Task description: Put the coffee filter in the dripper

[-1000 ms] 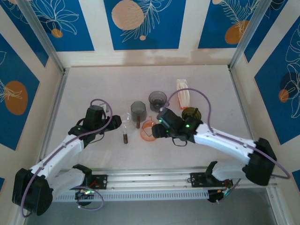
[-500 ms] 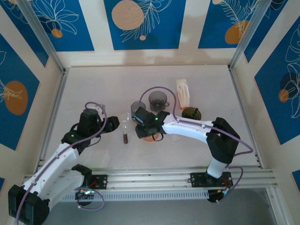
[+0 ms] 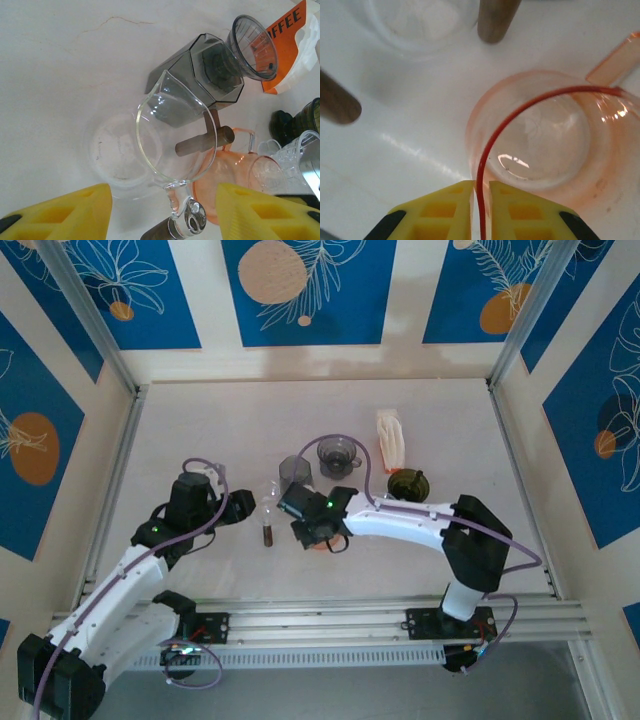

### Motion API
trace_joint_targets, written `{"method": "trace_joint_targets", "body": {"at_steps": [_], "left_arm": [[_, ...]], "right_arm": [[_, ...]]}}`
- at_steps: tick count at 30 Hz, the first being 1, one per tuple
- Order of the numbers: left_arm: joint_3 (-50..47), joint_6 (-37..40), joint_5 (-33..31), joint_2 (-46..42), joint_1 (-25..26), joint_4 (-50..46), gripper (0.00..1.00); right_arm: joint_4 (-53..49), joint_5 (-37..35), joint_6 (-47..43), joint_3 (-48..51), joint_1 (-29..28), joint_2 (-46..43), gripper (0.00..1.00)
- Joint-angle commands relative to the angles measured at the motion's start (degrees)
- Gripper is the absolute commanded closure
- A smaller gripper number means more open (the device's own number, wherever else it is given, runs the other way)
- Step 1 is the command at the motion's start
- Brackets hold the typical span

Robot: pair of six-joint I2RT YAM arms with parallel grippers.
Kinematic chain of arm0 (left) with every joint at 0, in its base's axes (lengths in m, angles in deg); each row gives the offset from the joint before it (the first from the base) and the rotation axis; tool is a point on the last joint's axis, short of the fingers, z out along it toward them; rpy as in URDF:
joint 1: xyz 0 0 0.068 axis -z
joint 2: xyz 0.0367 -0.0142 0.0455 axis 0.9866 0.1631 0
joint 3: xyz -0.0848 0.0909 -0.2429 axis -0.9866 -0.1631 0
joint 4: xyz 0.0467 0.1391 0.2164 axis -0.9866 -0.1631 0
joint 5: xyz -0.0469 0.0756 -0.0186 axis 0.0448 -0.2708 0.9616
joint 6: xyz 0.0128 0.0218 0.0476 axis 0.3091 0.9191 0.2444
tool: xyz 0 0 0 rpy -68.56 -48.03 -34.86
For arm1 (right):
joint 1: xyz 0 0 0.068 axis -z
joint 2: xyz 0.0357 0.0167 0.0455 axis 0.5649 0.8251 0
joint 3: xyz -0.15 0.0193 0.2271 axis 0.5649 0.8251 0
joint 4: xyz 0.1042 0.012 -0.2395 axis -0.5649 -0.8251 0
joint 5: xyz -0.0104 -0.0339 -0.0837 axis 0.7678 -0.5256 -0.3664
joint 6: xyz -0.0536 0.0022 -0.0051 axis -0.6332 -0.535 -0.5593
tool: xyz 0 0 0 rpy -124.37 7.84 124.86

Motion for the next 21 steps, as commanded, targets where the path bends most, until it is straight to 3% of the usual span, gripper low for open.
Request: {"method": "trace_joint_targets", "body": {"at_steps": [1,13,21], "left_arm": [[-0.5,-0.6,1.2,-0.1,0.6,0.1,0.43],[-0.6,-0.3,1.3,0.4,0.6,0.6,0.42],[-0.2,-0.3,1.6,-0.1,0.6,0.1,0.42]], "right_arm": [[-5.2,-1.4,3.8,2.7,-2.6,-4.5,0.84],[-6.0,-1.9,8.7,6.0,-8.1,-7.1,0.84],[-5.0,-2.0,8.3,4.4,-9.0,-6.7,0.76]]}}
